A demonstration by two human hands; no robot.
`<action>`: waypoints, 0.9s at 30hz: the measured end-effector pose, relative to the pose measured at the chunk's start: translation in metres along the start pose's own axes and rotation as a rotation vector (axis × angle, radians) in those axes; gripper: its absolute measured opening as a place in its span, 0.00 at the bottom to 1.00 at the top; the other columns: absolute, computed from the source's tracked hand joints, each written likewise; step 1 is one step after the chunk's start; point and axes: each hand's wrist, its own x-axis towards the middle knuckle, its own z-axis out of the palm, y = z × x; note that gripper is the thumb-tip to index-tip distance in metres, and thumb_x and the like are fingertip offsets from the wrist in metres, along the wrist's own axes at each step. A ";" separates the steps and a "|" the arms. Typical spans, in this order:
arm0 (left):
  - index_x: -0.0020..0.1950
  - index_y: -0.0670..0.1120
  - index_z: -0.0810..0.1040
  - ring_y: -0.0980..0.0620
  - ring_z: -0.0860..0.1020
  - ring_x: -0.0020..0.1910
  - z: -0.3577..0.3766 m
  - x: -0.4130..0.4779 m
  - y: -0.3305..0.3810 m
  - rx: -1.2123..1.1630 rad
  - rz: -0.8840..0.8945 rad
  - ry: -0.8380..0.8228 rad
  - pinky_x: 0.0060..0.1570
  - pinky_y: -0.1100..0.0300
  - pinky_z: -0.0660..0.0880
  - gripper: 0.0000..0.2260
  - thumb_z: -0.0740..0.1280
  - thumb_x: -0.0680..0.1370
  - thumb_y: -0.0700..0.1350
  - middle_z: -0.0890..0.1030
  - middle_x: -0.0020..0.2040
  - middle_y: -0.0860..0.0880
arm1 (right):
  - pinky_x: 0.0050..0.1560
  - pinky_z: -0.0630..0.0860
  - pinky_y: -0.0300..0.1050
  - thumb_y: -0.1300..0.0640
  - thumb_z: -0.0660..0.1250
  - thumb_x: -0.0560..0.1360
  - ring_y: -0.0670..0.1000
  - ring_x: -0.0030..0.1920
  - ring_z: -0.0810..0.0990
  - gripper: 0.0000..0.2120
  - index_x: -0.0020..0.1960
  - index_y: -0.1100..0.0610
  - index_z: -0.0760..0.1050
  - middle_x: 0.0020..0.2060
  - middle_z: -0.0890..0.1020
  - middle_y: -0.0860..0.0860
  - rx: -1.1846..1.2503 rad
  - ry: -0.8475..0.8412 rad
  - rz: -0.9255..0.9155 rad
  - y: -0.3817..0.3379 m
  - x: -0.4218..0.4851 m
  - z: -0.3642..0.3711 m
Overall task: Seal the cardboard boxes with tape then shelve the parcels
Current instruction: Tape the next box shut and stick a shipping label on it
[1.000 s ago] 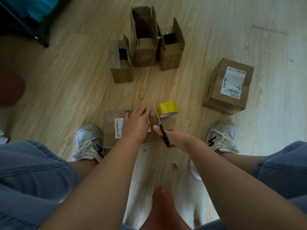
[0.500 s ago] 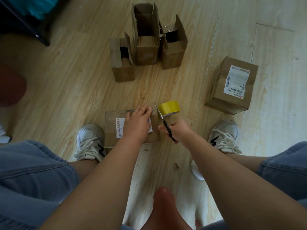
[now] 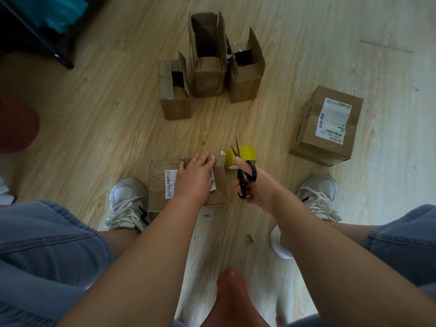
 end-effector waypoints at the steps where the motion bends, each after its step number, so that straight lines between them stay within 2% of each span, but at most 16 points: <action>1: 0.80 0.52 0.57 0.51 0.50 0.80 0.000 0.000 0.000 -0.002 -0.001 0.000 0.77 0.45 0.47 0.27 0.62 0.83 0.48 0.54 0.81 0.52 | 0.43 0.72 0.45 0.35 0.68 0.74 0.49 0.36 0.76 0.24 0.55 0.55 0.76 0.38 0.78 0.51 0.008 0.000 -0.001 -0.002 -0.001 -0.002; 4: 0.80 0.52 0.57 0.51 0.51 0.80 0.000 0.001 0.001 0.008 -0.005 -0.002 0.77 0.45 0.47 0.27 0.62 0.82 0.48 0.54 0.81 0.52 | 0.41 0.74 0.44 0.36 0.67 0.75 0.48 0.36 0.77 0.23 0.56 0.55 0.75 0.38 0.78 0.51 -0.009 -0.028 0.005 -0.006 -0.004 -0.009; 8: 0.79 0.51 0.59 0.51 0.54 0.79 -0.002 0.002 0.002 0.002 -0.002 0.028 0.77 0.46 0.48 0.26 0.62 0.82 0.47 0.58 0.80 0.52 | 0.36 0.74 0.42 0.35 0.66 0.75 0.47 0.32 0.77 0.25 0.55 0.56 0.74 0.33 0.79 0.50 0.043 -0.086 -0.011 -0.004 -0.005 -0.017; 12: 0.78 0.50 0.62 0.51 0.56 0.78 0.000 0.003 0.003 0.015 0.003 0.057 0.76 0.48 0.50 0.25 0.62 0.82 0.47 0.61 0.79 0.51 | 0.38 0.71 0.43 0.33 0.68 0.71 0.48 0.33 0.75 0.27 0.43 0.59 0.77 0.34 0.75 0.50 0.364 -0.212 0.052 -0.003 -0.008 -0.029; 15: 0.77 0.49 0.64 0.51 0.59 0.76 -0.001 0.004 0.006 0.030 0.006 0.095 0.73 0.50 0.53 0.24 0.62 0.82 0.49 0.64 0.77 0.50 | 0.39 0.71 0.43 0.33 0.67 0.71 0.47 0.34 0.75 0.26 0.42 0.58 0.78 0.35 0.76 0.49 0.417 -0.247 0.029 -0.010 -0.010 -0.032; 19: 0.76 0.49 0.67 0.50 0.62 0.75 -0.002 0.005 0.008 0.034 0.009 0.128 0.71 0.53 0.55 0.22 0.62 0.82 0.48 0.66 0.76 0.50 | 0.37 0.69 0.42 0.36 0.68 0.74 0.47 0.33 0.74 0.22 0.47 0.55 0.75 0.35 0.76 0.49 0.234 -0.037 -0.038 -0.015 -0.001 -0.033; 22: 0.75 0.48 0.69 0.49 0.64 0.74 -0.002 0.005 0.007 0.021 0.017 0.136 0.70 0.52 0.57 0.22 0.64 0.81 0.47 0.68 0.75 0.50 | 0.39 0.72 0.43 0.35 0.71 0.72 0.50 0.37 0.76 0.23 0.46 0.57 0.77 0.38 0.79 0.52 -0.065 0.290 0.019 -0.012 0.010 -0.037; 24: 0.74 0.48 0.70 0.49 0.65 0.73 -0.002 0.007 0.007 0.011 0.012 0.132 0.70 0.52 0.58 0.22 0.65 0.80 0.47 0.69 0.74 0.49 | 0.40 0.72 0.46 0.34 0.70 0.72 0.51 0.36 0.74 0.27 0.43 0.60 0.75 0.38 0.77 0.54 -0.222 0.448 0.071 -0.007 0.016 -0.041; 27: 0.73 0.47 0.72 0.48 0.67 0.72 -0.002 0.007 0.006 -0.024 0.004 0.147 0.69 0.52 0.59 0.21 0.66 0.80 0.47 0.71 0.73 0.49 | 0.37 0.69 0.45 0.34 0.66 0.76 0.51 0.33 0.71 0.28 0.49 0.61 0.74 0.36 0.74 0.54 -0.407 0.489 0.121 0.000 0.020 -0.045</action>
